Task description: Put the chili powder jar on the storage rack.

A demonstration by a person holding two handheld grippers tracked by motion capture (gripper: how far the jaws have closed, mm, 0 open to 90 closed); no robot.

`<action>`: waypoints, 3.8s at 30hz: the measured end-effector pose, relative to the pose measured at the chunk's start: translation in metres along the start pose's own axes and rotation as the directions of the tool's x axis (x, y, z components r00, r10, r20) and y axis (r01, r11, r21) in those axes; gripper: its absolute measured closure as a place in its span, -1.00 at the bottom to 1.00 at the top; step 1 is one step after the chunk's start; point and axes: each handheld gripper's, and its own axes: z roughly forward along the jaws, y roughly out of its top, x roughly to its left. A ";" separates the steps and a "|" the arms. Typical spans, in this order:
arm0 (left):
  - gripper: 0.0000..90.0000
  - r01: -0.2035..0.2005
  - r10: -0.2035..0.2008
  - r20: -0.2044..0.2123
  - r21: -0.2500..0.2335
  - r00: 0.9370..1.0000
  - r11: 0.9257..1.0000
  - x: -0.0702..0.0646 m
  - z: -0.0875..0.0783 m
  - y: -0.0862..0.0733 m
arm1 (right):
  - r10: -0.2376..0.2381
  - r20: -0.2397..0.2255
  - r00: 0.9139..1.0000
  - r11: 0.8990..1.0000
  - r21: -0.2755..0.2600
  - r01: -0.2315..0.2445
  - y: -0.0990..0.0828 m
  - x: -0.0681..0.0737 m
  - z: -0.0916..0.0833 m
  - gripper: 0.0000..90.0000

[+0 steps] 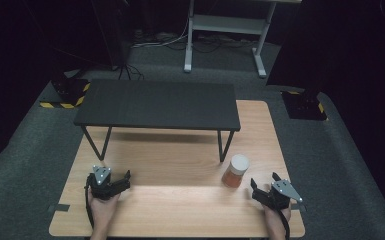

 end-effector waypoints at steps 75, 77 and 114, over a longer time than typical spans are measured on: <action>-0.86 0.025 -0.025 0.032 -0.027 0.999 0.999 0.007 -0.002 -0.004 | -0.066 -0.215 0.974 0.997 0.012 0.071 0.007 0.029 -0.022 -0.81; -0.86 0.025 -0.024 0.031 -0.027 0.999 0.999 0.007 -0.002 -0.004 | -0.061 -0.209 0.976 0.998 0.011 0.065 0.010 0.029 -0.019 -0.81; -0.86 0.024 -0.023 0.028 -0.025 0.999 0.999 0.006 -0.002 -0.003 | -0.032 -0.276 0.961 0.999 -0.020 0.027 0.057 0.024 0.036 -0.31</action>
